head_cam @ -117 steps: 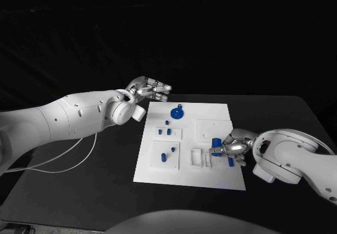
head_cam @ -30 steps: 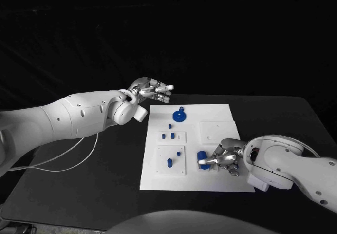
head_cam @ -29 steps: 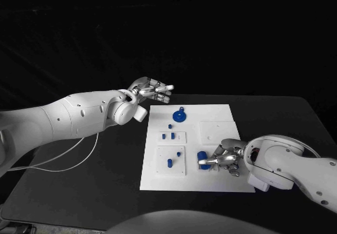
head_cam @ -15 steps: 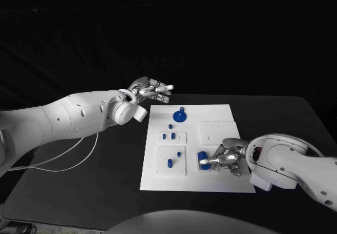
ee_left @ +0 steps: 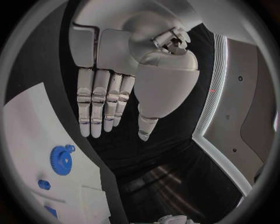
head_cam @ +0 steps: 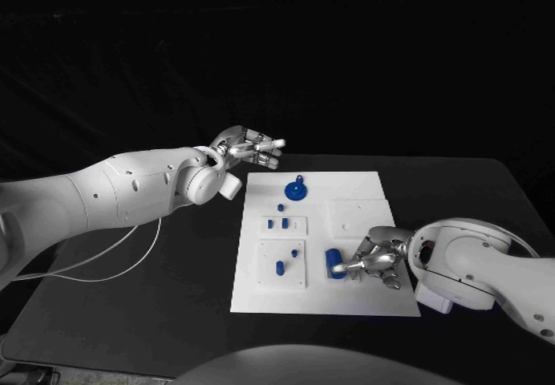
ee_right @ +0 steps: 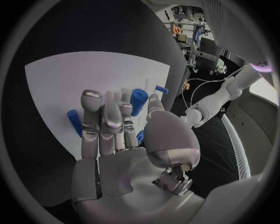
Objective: Assemble the parts on the task board
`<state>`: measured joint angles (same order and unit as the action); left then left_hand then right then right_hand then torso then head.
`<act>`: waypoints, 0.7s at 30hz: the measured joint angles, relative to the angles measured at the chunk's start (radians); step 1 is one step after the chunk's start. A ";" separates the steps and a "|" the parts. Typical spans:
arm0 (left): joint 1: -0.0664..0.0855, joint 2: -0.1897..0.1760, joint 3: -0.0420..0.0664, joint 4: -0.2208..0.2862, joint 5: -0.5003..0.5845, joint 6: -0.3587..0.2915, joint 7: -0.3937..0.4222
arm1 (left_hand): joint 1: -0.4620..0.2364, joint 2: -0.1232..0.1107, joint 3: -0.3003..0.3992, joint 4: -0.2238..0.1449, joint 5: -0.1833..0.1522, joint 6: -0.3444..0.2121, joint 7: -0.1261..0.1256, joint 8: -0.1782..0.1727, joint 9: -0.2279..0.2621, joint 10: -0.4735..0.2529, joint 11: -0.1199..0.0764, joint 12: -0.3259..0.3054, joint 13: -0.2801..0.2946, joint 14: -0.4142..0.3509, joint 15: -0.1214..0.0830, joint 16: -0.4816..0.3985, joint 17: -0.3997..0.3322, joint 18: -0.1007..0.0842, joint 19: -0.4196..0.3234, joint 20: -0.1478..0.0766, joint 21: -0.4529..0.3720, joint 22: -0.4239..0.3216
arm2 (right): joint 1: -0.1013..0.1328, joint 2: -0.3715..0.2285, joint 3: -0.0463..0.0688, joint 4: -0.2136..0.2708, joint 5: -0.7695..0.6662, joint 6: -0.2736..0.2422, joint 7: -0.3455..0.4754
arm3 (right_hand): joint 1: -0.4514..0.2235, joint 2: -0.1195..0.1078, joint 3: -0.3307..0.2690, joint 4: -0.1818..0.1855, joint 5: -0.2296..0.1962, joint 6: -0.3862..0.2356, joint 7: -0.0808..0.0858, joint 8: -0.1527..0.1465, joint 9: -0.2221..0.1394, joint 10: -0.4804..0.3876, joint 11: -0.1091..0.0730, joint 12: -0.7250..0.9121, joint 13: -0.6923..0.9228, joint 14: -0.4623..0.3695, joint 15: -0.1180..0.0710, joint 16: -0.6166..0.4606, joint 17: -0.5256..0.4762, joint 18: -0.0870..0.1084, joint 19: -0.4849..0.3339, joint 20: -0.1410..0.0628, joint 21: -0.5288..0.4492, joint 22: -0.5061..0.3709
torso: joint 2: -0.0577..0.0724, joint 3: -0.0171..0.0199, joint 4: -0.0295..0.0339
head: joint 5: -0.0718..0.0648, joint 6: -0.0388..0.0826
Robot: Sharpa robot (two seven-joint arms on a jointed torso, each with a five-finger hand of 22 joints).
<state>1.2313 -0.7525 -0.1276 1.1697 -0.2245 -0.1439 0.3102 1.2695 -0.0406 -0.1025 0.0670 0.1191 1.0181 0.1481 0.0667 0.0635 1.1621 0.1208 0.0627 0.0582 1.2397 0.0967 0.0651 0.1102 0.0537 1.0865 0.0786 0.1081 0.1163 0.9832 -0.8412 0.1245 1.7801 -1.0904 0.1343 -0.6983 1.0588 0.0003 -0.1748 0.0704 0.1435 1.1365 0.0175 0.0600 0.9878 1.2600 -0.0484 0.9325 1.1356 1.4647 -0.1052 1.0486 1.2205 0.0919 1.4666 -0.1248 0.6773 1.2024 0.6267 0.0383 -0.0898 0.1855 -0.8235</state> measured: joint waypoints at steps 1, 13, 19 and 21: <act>0.000 0.000 0.000 0.000 0.000 0.000 0.000 | 0.000 0.000 0.000 0.000 0.000 0.000 0.000 0.000 0.000 0.000 0.000 0.000 0.000 0.000 0.000 0.000 0.000 0.000 0.000 0.000 0.000 0.000 | 0.000 -0.003 0.003 0.003 0.000 0.004 0.000 | 0.008 -0.002 0.001 -0.008 0.000 0.000 0.000 0.000 0.000 0.000 0.000 0.000 0.000 0.000 0.000 0.000 0.000 0.000 0.000 0.000 0.000 0.000 | 0.000 0.0001 0.0000 | 0.000 0.000; 0.000 -0.001 0.000 0.000 -0.001 0.000 -0.003 | 0.000 0.000 0.000 0.000 0.005 0.000 0.000 0.000 0.000 0.000 0.000 0.000 0.000 0.000 0.000 0.000 0.000 0.000 0.000 0.000 0.000 -0.001 | 0.000 -0.020 0.018 0.021 0.000 0.030 0.000 | 0.024 0.009 0.016 -0.045 -0.019 0.011 -0.004 0.000 0.006 0.000 0.000 0.000 -0.001 0.000 0.000 0.000 0.000 0.000 0.000 0.000 0.000 0.001 | 0.000 0.0010 -0.0006 | 0.002 -0.001; 0.000 -0.002 0.000 0.001 -0.001 0.000 -0.003 | 0.003 0.011 -0.003 -0.003 0.008 0.000 0.000 0.000 0.000 0.000 0.000 0.000 0.000 0.000 0.000 0.000 0.000 0.000 0.000 0.000 0.000 -0.002 | 0.000 -0.021 0.019 0.020 -0.004 0.034 0.000 | 0.062 0.058 0.079 -0.079 -0.076 0.018 -0.010 0.000 0.013 0.005 -0.005 0.003 -0.001 0.000 0.000 0.000 0.000 0.000 0.000 0.000 0.000 0.001 | 0.000 0.0009 -0.0001 | 0.001 -0.004; 0.000 -0.001 0.000 0.001 -0.001 0.000 -0.003 | 0.006 0.013 -0.003 -0.003 0.008 0.000 0.000 0.000 0.000 0.000 0.000 0.000 0.000 0.000 0.000 0.000 0.000 0.000 0.000 0.000 0.000 -0.002 | 0.000 -0.019 0.020 0.017 -0.008 0.034 0.000 | 0.058 0.062 0.138 -0.077 -0.092 0.021 -0.013 0.000 0.012 0.009 -0.009 0.003 -0.001 0.000 0.000 0.000 0.000 0.000 0.000 0.000 0.000 0.002 | 0.000 0.0003 0.0000 | 0.001 -0.004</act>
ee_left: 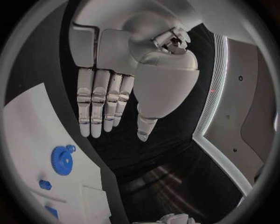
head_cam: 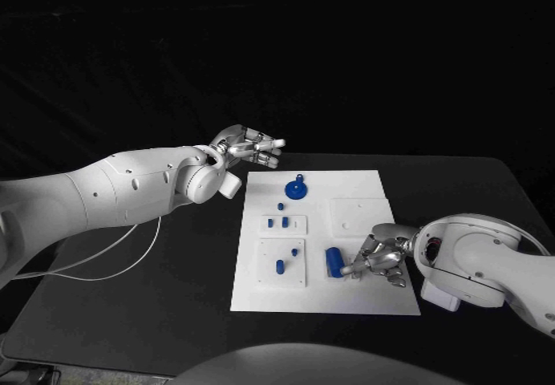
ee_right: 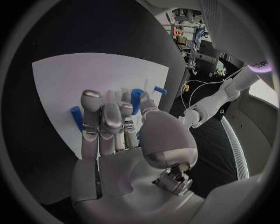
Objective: Assemble the parts on the task board
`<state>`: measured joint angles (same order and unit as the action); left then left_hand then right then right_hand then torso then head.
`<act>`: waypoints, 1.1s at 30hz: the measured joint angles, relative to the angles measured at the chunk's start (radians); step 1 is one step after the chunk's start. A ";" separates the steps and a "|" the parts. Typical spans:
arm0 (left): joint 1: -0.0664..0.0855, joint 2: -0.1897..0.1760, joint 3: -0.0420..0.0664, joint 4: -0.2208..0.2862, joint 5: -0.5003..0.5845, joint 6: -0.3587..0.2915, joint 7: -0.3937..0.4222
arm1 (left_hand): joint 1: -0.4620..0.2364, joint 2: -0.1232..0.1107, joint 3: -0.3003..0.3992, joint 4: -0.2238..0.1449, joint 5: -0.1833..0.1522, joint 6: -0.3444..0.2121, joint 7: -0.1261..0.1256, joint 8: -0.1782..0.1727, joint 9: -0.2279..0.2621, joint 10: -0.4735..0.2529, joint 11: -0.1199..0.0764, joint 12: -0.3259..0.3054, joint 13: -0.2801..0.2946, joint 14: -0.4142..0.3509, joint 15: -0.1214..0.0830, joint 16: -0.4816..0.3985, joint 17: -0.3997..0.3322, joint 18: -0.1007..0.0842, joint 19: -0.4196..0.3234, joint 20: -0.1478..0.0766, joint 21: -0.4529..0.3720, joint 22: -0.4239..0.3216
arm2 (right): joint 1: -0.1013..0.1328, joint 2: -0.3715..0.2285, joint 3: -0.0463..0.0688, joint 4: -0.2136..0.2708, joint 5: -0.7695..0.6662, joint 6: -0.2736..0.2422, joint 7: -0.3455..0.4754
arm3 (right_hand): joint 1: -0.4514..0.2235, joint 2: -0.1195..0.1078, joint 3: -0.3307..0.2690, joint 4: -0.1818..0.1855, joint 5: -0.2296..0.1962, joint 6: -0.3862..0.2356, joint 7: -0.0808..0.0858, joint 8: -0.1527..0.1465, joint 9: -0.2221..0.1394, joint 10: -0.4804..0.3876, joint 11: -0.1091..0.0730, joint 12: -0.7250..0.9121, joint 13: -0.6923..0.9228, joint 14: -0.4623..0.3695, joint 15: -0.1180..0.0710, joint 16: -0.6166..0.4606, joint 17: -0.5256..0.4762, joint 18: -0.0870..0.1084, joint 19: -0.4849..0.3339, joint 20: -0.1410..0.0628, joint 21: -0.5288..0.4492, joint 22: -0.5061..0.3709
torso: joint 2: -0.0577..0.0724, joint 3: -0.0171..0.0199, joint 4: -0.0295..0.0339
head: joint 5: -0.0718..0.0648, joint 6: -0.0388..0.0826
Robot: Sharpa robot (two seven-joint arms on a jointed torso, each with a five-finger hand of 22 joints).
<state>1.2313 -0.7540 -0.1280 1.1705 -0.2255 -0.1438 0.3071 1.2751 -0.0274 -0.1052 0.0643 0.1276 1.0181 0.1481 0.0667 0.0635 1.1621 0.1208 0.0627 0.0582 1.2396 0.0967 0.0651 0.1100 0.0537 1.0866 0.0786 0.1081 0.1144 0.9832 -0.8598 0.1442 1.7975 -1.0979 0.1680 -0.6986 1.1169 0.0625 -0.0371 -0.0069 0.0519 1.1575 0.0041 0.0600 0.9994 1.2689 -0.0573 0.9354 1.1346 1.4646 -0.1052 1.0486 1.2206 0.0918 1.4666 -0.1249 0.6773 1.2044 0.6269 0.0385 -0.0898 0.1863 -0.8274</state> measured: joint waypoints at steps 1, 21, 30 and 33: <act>0.000 0.000 0.000 0.000 0.000 0.000 0.000 | 0.000 0.000 0.000 0.000 0.000 0.000 0.000 0.000 0.000 0.000 0.000 0.000 0.000 0.000 0.000 0.000 0.000 0.000 0.000 0.000 0.000 0.000 | 0.000 0.001 0.000 -0.001 -0.002 0.000 0.000 | -0.004 -0.002 0.027 0.005 -0.002 0.002 -0.002 0.000 -0.003 0.000 0.000 0.000 0.000 0.000 0.000 0.000 0.000 -0.003 0.000 -0.001 0.000 0.000 | 0.000 0.0000 0.0000 | 0.000 0.000; 0.000 0.000 0.000 0.000 0.000 0.002 0.000 | 0.004 0.004 -0.007 -0.013 0.003 0.000 0.000 0.000 0.000 0.000 0.000 0.000 0.000 0.000 0.000 0.000 0.001 0.000 0.000 0.000 0.004 -0.002 | -0.001 0.048 -0.002 -0.043 -0.036 -0.001 0.000 | -0.010 -0.051 0.142 0.015 -0.002 0.010 -0.003 0.000 -0.009 0.004 -0.004 -0.001 0.009 0.000 0.000 0.000 0.006 -0.015 0.000 -0.007 0.000 0.000 | 0.000 -0.0008 0.0011 | 0.000 -0.003; 0.000 -0.001 0.000 0.000 0.000 0.002 0.000 | 0.004 0.004 -0.007 -0.013 0.007 0.000 0.000 0.000 0.000 0.000 0.000 0.000 0.000 0.000 0.000 0.000 0.001 0.000 0.000 0.000 0.004 -0.002 | -0.002 0.048 -0.004 -0.055 -0.039 0.007 0.000 | -0.008 -0.077 0.212 -0.023 -0.002 0.016 -0.003 0.000 -0.029 0.004 -0.004 -0.007 0.009 0.000 0.000 0.000 0.010 -0.015 0.000 -0.007 0.000 0.000 | 0.000 -0.0006 0.0002 | 0.000 -0.003; 0.000 -0.001 0.000 0.000 0.000 0.002 0.000 | 0.004 0.004 -0.007 -0.013 0.007 0.000 0.000 0.000 0.000 0.000 0.000 0.000 0.000 0.000 0.000 0.000 0.001 0.000 0.000 0.000 0.004 -0.002 | -0.003 0.051 -0.005 -0.057 -0.040 0.009 0.000 | -0.009 -0.079 0.217 -0.025 -0.002 0.016 -0.003 0.000 -0.030 0.004 -0.004 -0.007 0.009 0.000 0.000 0.000 0.010 -0.015 0.000 -0.007 0.000 0.000 | 0.000 0.0000 0.0003 | 0.000 -0.003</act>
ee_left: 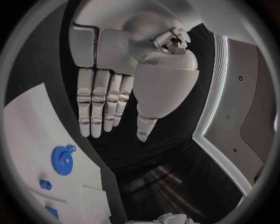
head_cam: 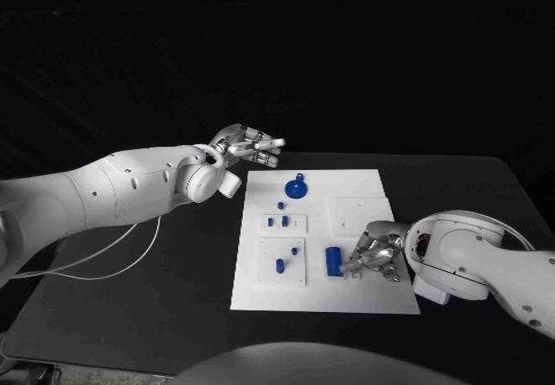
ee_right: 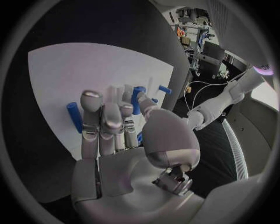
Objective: Assemble the parts on the task board
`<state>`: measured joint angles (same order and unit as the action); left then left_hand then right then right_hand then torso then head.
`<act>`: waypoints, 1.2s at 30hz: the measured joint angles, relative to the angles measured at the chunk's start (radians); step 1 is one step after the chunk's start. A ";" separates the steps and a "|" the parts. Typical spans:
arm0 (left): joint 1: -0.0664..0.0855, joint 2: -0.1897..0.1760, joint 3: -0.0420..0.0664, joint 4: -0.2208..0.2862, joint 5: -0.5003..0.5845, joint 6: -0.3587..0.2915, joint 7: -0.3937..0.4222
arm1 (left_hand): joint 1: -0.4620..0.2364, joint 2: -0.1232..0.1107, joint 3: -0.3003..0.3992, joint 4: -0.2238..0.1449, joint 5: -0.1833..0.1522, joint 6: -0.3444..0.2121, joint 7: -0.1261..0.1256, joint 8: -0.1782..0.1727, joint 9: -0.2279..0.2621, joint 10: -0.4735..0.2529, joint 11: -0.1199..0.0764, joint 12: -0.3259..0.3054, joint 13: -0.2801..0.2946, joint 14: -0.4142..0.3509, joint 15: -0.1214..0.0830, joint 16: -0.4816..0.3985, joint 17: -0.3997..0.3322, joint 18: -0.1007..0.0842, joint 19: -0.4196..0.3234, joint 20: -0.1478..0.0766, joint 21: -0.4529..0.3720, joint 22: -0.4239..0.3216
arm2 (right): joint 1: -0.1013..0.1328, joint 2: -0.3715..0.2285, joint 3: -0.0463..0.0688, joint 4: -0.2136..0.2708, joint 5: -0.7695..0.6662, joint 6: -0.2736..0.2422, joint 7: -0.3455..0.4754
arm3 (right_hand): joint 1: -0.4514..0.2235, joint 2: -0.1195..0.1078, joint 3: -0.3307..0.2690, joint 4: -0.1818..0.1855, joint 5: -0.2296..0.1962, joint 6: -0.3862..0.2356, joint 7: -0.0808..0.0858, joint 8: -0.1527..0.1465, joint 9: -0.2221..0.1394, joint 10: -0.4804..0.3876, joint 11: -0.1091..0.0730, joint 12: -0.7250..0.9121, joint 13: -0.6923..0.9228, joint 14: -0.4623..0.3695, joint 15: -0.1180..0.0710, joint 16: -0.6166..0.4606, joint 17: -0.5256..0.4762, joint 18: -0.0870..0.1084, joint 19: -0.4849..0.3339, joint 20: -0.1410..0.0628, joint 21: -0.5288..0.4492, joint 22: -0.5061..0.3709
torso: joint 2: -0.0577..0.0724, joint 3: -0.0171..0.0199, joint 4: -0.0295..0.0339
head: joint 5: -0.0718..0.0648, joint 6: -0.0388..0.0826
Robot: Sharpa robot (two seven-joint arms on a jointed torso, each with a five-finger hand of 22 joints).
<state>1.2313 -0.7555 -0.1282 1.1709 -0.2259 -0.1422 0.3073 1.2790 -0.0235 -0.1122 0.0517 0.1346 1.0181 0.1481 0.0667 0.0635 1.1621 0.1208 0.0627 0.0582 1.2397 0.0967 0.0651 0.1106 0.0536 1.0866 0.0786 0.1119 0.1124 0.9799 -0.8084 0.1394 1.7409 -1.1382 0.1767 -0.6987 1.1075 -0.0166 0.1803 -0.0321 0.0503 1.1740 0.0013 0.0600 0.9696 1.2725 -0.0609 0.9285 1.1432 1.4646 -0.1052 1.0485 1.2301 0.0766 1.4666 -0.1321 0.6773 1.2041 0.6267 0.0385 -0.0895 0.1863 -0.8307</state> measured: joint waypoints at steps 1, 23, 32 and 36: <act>0.000 0.000 0.000 0.000 0.000 0.000 0.000 | 0.003 0.003 -0.001 -0.005 0.000 0.000 0.000 0.000 0.000 0.000 0.000 0.000 0.000 0.000 0.000 0.000 0.000 0.000 0.000 0.000 0.000 0.000 | 0.000 0.001 0.000 -0.001 -0.001 0.000 0.000 | -0.001 -0.001 0.001 -0.001 0.000 0.000 0.000 0.000 0.000 0.000 0.000 0.000 0.000 0.000 0.000 0.000 0.000 0.000 0.000 0.000 0.000 0.000 | 0.000 0.0000 -0.0001 | 0.000 0.000; 0.000 -0.005 0.000 0.003 0.000 0.000 0.002 | 0.000 0.010 -0.006 -0.013 0.000 0.000 0.000 0.000 0.000 0.000 0.000 0.000 0.000 0.000 0.000 0.000 0.000 0.000 0.000 0.000 0.000 -0.002 | -0.005 -0.079 0.046 0.004 -0.014 -0.045 0.006 | -0.010 -0.047 0.047 0.053 0.000 0.005 -0.005 0.000 -0.003 0.011 -0.003 0.007 0.012 0.003 -0.003 -0.004 0.000 0.000 0.000 0.000 0.004 0.000 | 0.000 0.0000 -0.0014 | -0.012 0.007; 0.000 -0.009 0.000 0.008 -0.005 0.000 0.005 | -0.006 0.005 -0.003 -0.011 0.000 0.000 0.000 0.000 0.000 0.000 0.000 0.000 0.001 0.000 0.000 0.000 0.000 0.000 0.000 0.000 0.000 -0.003 | -0.003 -0.157 0.107 -0.034 0.003 -0.005 0.032 | 0.002 -0.066 0.064 0.053 0.000 0.005 -0.005 0.000 -0.002 0.030 -0.002 0.046 0.042 0.003 -0.003 0.000 0.002 0.000 0.000 0.000 0.014 0.003 | -0.001 0.0007 -0.0029 | -0.031 0.015; 0.000 -0.013 0.000 0.010 -0.010 0.000 0.006 | -0.006 0.005 -0.003 -0.011 0.000 0.000 0.000 0.000 0.000 0.000 0.000 0.000 0.001 0.000 0.000 0.000 0.000 0.000 0.000 0.000 0.000 -0.003 | -0.003 -0.177 0.114 -0.052 -0.007 0.031 0.035 | 0.003 -0.068 0.069 0.048 0.000 0.004 -0.004 0.000 -0.011 0.030 -0.002 0.046 0.043 0.003 -0.003 0.000 0.002 0.000 0.000 0.000 0.014 0.003 | 0.000 0.0013 -0.0026 | -0.039 0.016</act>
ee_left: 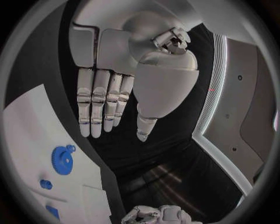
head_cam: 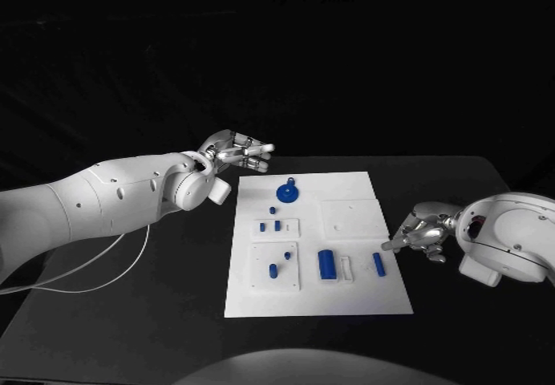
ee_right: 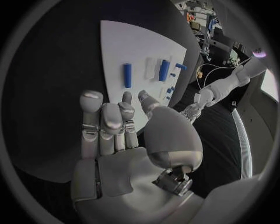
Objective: Assemble the parts on the task board
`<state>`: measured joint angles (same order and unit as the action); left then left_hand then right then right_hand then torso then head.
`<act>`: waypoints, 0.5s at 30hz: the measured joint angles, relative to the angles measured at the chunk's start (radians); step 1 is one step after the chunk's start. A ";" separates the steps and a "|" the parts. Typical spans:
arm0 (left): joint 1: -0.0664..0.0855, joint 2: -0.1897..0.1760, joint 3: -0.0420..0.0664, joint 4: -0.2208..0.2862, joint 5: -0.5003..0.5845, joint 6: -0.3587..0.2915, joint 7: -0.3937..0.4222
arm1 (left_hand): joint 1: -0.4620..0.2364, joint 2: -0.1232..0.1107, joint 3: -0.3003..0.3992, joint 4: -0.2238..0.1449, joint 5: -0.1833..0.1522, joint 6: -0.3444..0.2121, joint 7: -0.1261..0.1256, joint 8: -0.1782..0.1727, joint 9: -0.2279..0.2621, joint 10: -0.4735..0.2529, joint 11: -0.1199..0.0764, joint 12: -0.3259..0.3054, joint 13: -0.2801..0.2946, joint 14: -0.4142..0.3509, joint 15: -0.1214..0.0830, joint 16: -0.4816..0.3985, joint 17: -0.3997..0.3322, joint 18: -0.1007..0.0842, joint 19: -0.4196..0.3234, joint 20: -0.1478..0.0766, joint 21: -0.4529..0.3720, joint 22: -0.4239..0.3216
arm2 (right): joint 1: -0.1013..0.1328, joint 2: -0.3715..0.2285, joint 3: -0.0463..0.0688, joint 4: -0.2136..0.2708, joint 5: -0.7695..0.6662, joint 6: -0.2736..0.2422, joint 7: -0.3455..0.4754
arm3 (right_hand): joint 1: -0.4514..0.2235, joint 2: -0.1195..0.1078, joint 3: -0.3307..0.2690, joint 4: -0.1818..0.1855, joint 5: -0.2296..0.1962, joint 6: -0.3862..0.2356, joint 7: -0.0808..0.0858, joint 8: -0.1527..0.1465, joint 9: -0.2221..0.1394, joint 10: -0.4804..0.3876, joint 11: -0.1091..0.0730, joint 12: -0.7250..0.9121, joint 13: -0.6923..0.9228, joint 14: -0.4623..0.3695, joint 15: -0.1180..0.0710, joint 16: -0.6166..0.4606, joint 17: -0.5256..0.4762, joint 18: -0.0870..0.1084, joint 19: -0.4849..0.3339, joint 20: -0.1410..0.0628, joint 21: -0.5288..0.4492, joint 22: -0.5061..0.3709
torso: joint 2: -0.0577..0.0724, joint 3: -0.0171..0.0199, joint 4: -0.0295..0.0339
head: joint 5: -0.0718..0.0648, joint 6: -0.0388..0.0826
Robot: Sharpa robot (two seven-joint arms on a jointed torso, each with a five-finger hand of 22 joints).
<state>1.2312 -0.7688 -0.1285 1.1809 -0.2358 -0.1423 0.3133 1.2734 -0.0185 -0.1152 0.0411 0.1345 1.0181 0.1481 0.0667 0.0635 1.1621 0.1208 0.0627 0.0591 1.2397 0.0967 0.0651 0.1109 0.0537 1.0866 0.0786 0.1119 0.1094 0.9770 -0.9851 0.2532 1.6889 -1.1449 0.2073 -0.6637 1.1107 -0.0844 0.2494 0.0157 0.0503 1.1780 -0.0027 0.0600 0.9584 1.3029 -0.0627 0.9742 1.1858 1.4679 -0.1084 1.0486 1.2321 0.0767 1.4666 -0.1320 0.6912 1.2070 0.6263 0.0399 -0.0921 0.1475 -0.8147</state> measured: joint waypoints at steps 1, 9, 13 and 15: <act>0.000 -0.001 0.000 0.000 -0.001 0.000 0.000 | 0.000 0.000 0.000 0.000 0.000 0.000 0.000 0.000 0.000 0.000 0.000 0.000 0.000 0.000 0.000 0.000 0.000 0.000 0.000 0.000 0.000 0.000 | 0.000 -0.003 0.001 -0.003 -0.004 0.008 0.000 | 0.000 0.000 0.000 0.000 0.000 -0.002 0.002 0.000 -0.003 0.000 0.000 0.000 0.000 0.000 0.000 0.000 0.000 0.000 0.000 0.000 0.000 0.001 | 0.000 0.0000 -0.0001 | -0.001 0.000; 0.000 -0.001 0.000 -0.001 -0.005 0.000 0.001 | 0.000 0.000 0.000 0.000 0.000 0.000 0.000 0.000 0.000 0.000 0.000 0.000 0.000 0.000 0.000 0.000 0.000 0.000 0.000 0.000 0.000 0.000 | -0.007 0.004 0.001 -0.020 -0.055 0.056 -0.012 | -0.019 -0.030 0.009 0.027 0.000 -0.003 0.003 0.000 -0.015 0.000 0.000 0.000 0.001 0.000 0.000 0.004 0.000 0.000 0.000 0.000 0.000 0.003 | 0.000 -0.0004 -0.0003 | -0.004 -0.001; 0.000 0.000 0.000 -0.001 -0.006 0.000 0.002 | 0.000 0.000 0.000 0.000 0.000 0.000 0.000 0.000 0.000 0.000 0.000 0.000 0.000 0.000 0.000 0.000 0.000 0.000 0.000 0.000 0.000 0.000 | -0.015 0.018 -0.009 -0.022 -0.072 0.060 -0.019 | -0.004 -0.057 0.027 0.075 0.000 -0.003 0.003 0.000 -0.001 0.000 0.000 0.000 0.008 0.000 0.000 0.004 0.003 0.000 0.000 0.000 0.000 0.003 | 0.000 -0.0006 0.0009 | -0.005 -0.002; 0.000 0.000 0.000 -0.002 -0.006 0.000 0.002 | 0.000 0.000 0.000 0.000 0.000 0.000 0.000 0.000 0.000 0.000 0.000 0.000 0.000 0.000 0.000 0.000 0.000 0.000 0.000 0.000 0.000 0.000 | -0.019 0.026 -0.015 -0.024 -0.080 0.060 -0.022 | -0.010 -0.063 0.025 0.081 0.000 -0.003 0.003 0.000 0.004 0.000 0.000 0.000 0.008 0.000 0.000 0.004 0.003 0.000 0.000 0.000 0.000 0.004 | 0.000 -0.0013 0.0017 | -0.004 -0.004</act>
<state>1.2312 -0.7687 -0.1284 1.1792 -0.2418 -0.1419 0.3149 1.2734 -0.0184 -0.1152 0.0411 0.1345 1.0181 0.1481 0.0667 0.0635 1.1621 0.1209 0.0627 0.0590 1.2397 0.0967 0.0651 0.1107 0.0537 1.0866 0.0786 0.1119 0.1095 0.9579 -0.9587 0.2385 1.6652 -1.2251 0.2677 -0.6859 1.1003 -0.1476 0.2749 0.0967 0.0503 1.1754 -0.0001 0.0600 0.9623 1.3029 -0.0627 0.9742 1.1936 1.4679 -0.1084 1.0529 1.2349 0.0767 1.4666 -0.1319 0.6912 1.2113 0.6266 0.0385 -0.0904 0.1440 -0.8183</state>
